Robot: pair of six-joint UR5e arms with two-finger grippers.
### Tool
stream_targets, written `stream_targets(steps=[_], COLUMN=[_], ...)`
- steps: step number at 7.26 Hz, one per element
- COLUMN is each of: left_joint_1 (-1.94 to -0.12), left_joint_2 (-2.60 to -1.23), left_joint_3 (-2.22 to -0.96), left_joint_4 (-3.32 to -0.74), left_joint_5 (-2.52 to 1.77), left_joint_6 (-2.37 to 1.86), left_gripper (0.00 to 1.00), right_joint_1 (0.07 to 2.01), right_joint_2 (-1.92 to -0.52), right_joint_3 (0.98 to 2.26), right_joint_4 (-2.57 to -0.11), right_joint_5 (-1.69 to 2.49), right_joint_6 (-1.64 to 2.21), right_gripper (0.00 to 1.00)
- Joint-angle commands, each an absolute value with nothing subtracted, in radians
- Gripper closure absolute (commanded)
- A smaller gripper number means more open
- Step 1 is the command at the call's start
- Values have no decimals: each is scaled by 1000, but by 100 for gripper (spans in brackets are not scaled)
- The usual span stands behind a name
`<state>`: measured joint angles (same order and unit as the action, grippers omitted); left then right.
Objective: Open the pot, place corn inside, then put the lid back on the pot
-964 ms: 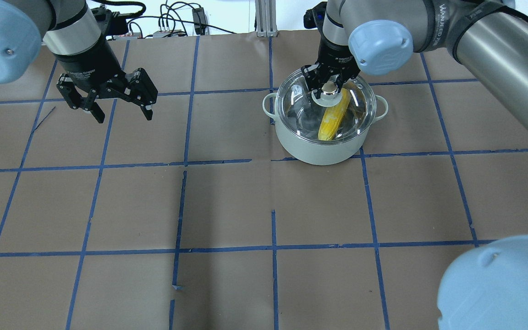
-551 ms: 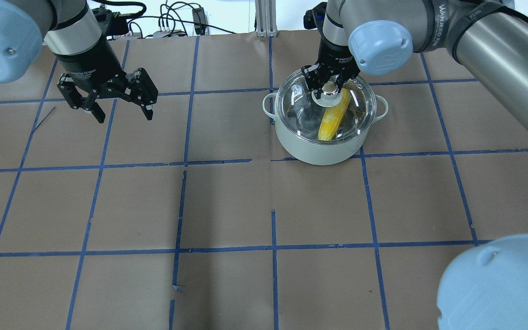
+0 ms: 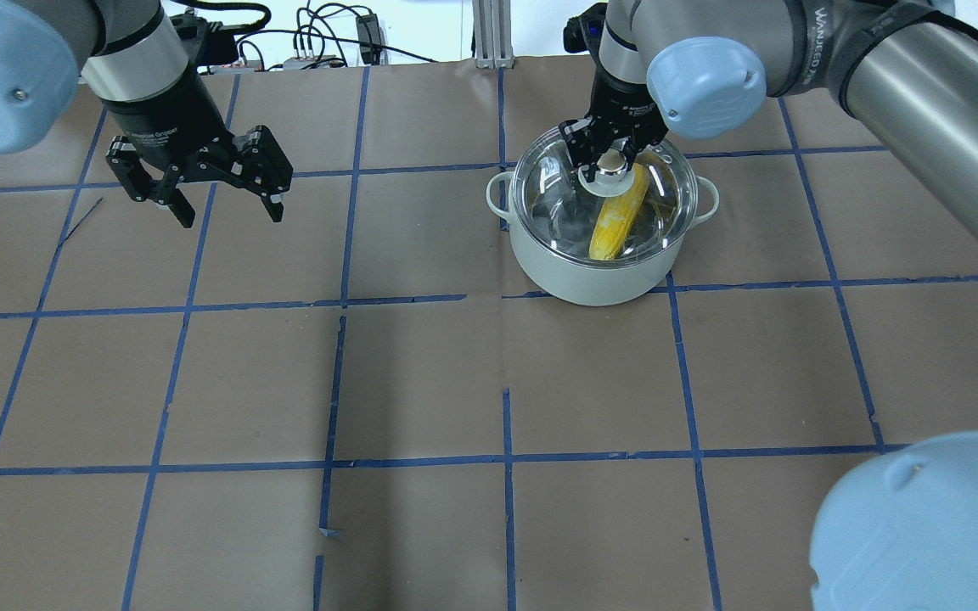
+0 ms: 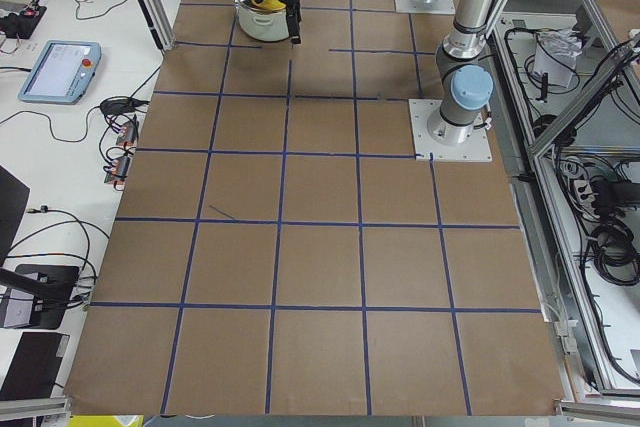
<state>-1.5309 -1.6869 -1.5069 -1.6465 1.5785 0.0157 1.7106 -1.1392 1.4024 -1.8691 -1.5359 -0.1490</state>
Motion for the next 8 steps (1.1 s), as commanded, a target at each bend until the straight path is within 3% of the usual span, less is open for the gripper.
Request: stream_targets(steps=[1,5,8], left_joint_1=[-1531,-1531,-1531], left_joint_2=[-1687,-1689,-1690], left_joint_3=[-1506,-1506,-1506], left_joint_4=[-1646,-1646,-1646], left_joint_5=[1578,1578,1578], left_joint_6=[18,17,18], left_gripper=[0,0,0], right_joint_1=[1710,1704,1655], right_joint_2=[-1140,-1163,-1412], right_joint_3=[1404,1405,1503], right_joint_4=[-1878,-1870,-1789], right_joint_5=[-1543,-1549,-1552], right_joint_6=[-137,-124,-143], right_gripper=[4,0,0])
